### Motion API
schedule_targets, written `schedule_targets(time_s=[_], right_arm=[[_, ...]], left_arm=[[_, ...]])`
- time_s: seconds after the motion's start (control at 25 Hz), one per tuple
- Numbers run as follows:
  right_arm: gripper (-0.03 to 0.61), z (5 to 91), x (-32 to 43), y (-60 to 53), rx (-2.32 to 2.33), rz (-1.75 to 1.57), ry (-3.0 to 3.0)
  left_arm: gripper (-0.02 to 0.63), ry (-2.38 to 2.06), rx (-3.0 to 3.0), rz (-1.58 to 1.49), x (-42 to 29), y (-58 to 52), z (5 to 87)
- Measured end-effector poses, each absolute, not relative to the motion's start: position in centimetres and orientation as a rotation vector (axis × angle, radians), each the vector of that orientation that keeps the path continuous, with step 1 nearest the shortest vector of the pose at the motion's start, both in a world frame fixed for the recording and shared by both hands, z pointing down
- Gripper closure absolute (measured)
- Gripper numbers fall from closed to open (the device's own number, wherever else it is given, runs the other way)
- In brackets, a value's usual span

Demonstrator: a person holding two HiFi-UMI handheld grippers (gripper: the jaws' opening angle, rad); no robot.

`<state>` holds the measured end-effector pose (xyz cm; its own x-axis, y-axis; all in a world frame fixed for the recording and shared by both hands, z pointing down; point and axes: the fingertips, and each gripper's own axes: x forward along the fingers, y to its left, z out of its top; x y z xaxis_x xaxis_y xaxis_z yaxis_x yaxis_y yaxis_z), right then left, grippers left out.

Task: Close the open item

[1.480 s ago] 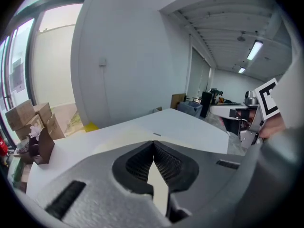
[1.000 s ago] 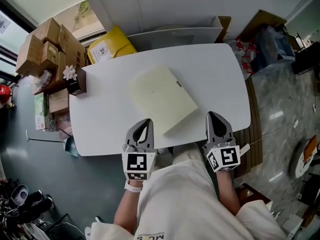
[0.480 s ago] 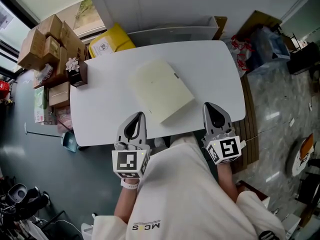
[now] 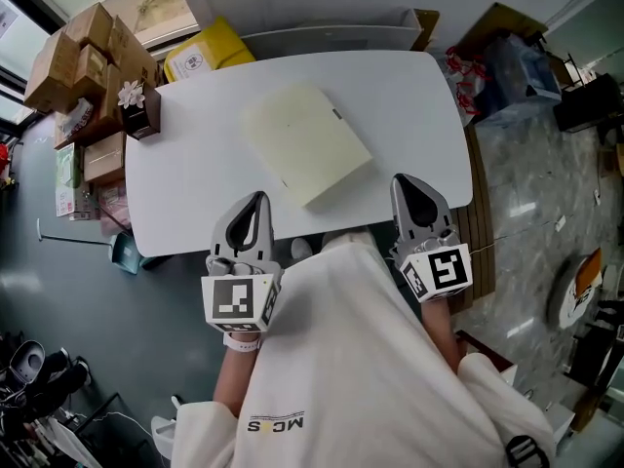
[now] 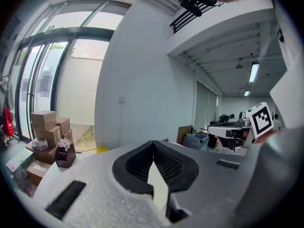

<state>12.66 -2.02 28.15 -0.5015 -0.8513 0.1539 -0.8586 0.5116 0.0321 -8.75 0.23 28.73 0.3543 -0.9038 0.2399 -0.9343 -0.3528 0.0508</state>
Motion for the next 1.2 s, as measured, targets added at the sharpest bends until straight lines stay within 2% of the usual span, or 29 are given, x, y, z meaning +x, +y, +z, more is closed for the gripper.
schedule_targets(time_s=[1.2], right_arm=[[0.563,26.9,11.4,0.3,1.500,0.029,-2.603]], left_arm=[[0.589,-1.627,2.470,0.258,-8.7,2.9,28.5]])
